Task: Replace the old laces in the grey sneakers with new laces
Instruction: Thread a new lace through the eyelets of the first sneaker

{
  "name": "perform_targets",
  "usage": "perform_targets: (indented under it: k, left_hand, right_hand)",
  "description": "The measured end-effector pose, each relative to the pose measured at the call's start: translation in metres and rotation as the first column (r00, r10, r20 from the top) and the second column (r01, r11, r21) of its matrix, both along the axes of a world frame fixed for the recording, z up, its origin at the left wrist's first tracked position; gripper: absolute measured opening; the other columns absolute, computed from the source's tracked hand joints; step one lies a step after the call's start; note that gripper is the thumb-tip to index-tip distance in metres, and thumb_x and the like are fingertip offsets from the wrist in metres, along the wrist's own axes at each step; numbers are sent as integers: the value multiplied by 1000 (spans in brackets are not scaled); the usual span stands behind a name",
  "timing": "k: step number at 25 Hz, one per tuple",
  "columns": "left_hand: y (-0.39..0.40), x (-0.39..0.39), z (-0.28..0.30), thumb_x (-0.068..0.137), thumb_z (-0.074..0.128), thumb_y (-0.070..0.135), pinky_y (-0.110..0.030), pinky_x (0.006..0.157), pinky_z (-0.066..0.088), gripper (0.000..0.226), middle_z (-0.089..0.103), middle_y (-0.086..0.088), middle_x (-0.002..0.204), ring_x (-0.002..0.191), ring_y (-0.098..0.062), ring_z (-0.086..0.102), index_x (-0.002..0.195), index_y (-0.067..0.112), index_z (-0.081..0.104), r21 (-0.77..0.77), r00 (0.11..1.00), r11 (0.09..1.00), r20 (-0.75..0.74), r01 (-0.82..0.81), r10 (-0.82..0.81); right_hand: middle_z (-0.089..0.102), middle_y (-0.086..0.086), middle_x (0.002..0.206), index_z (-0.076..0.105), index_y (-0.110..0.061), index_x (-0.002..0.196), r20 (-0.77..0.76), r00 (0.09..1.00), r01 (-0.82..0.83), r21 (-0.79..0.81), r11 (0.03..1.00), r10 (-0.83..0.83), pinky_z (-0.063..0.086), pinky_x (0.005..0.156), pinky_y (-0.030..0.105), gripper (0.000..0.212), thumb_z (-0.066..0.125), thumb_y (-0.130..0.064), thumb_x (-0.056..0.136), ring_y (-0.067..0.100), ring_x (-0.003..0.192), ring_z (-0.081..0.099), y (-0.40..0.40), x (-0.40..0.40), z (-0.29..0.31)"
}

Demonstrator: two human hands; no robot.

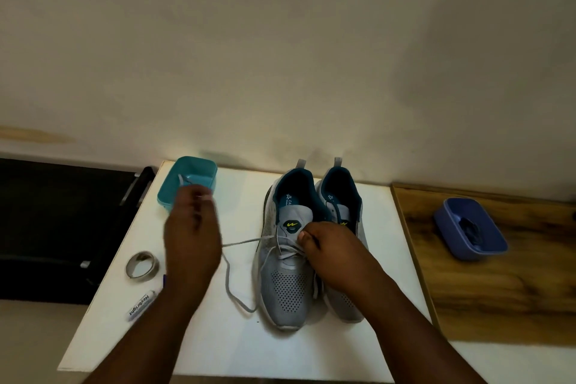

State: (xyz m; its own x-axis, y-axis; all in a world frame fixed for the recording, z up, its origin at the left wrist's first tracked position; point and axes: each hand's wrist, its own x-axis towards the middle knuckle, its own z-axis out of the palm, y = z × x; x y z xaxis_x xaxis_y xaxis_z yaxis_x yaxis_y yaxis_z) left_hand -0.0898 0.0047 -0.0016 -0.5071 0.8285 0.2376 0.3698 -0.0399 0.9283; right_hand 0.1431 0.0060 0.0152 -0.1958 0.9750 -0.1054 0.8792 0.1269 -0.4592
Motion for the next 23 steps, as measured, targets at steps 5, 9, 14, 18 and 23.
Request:
perform_targets:
  k: [5, 9, 14, 18, 23]
  left_hand:
    - [-9, 30, -21, 98, 56, 50, -28, 73, 50, 19, 69, 15, 89, 81, -3, 62, 101, 36, 69, -440, 741, 793, -338, 422, -581]
    - [-3, 0, -2, 104, 51, 26, -32, 71, 43, 14, 62, 4, 85, 79, -18, 58, 96, 19, 61, -181, 940, 982, -341, -57, -8]
    - [-7, -1, -9, 101, 50, 23, -47, 95, 39, 38, 50, -17, 139, 126, -40, 49, 137, 13, 47, -469, 989, 871, -94, -147, 117]
    - [-16, 37, -22, 96, 59, 29, -57, 112, 22, 53, 33, 3, 160, 148, -29, 25, 145, 43, 44, -444, 760, 893, -557, 66, -333]
    - [-5, 38, -29, 100, 57, 33, -41, 91, 48, 11, 70, 8, 108, 101, -18, 65, 108, 35, 65, -393, 821, 864, -345, 314, -455]
  right_hand:
    - [69, -3, 105, 71, -21, 105, 35, 999, -27, -1, 1000, 27, 54, 86, 34, 22, 49, -21, 101, 13, 93, 62, -3, 0, 1]
    - [70, 0, 101, 71, -19, 101, 24, 999, -47, -46, 998, 48, 55, 84, 39, 24, 47, -20, 101, 16, 89, 63, 0, 1, 2]
    - [69, 2, 118, 73, -20, 119, 36, 997, -72, -78, 994, 75, 53, 94, 40, 31, 55, -10, 95, 21, 107, 63, -3, 1, 3]
    - [68, 1, 120, 72, -22, 120, 51, 996, -63, -67, 996, 67, 52, 96, 36, 31, 55, -10, 97, 19, 107, 62, -2, 0, 1]
    - [67, -1, 115, 74, -21, 115, 40, 996, -81, -45, 996, 83, 53, 93, 35, 27, 58, -11, 96, 17, 103, 62, -4, -1, 0]
